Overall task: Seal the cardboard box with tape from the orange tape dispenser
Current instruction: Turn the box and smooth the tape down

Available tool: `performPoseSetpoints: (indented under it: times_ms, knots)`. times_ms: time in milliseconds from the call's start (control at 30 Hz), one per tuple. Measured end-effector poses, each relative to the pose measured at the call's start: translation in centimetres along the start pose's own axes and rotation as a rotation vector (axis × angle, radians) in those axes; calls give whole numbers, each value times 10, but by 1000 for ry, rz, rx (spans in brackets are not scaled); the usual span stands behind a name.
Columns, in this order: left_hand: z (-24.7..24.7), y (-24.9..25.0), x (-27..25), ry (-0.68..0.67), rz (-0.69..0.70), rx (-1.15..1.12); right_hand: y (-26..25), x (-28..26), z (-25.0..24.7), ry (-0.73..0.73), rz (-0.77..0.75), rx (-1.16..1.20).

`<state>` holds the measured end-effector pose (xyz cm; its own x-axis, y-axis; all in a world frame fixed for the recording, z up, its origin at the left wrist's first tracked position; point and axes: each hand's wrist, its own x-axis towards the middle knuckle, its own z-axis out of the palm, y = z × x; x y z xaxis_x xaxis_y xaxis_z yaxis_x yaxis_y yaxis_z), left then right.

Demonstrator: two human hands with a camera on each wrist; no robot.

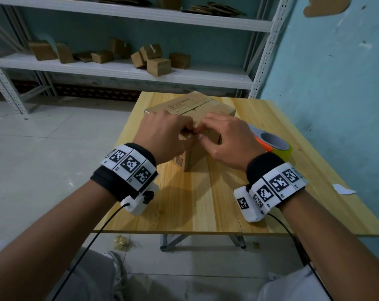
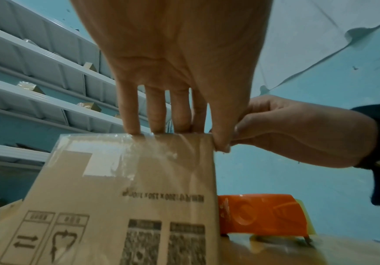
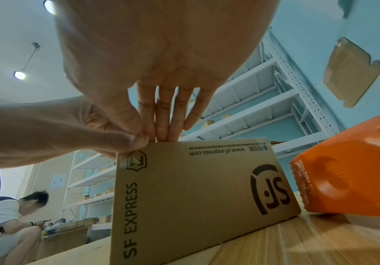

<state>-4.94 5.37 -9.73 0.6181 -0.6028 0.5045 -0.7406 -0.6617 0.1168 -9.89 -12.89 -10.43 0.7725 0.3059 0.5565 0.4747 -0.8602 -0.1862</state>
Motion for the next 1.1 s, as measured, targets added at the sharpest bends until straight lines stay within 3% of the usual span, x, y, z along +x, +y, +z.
performPoseSetpoints:
  times_ms: [167,400,533,800,900,1000,1100]
  knots:
    - [-10,-9,1,-63,74,-50,0,0,-1,-14,16,12]
    - [2,1,3,6,-3,46,-2,0,0,-4,26,11]
    - [1,2,3,31,10,39,6,-1,-8,-11,68,156]
    - [-27,-22,1,-223,-67,26,35,-10,-15,208,367,201]
    - [-29,-30,-1,-285,-94,70,33,-10,-16,97,425,163]
    - [-25,-30,-3,-251,-70,159,26,-12,-12,-56,407,106]
    - [-21,-25,-2,-174,-65,167,23,-9,-13,1,375,31]
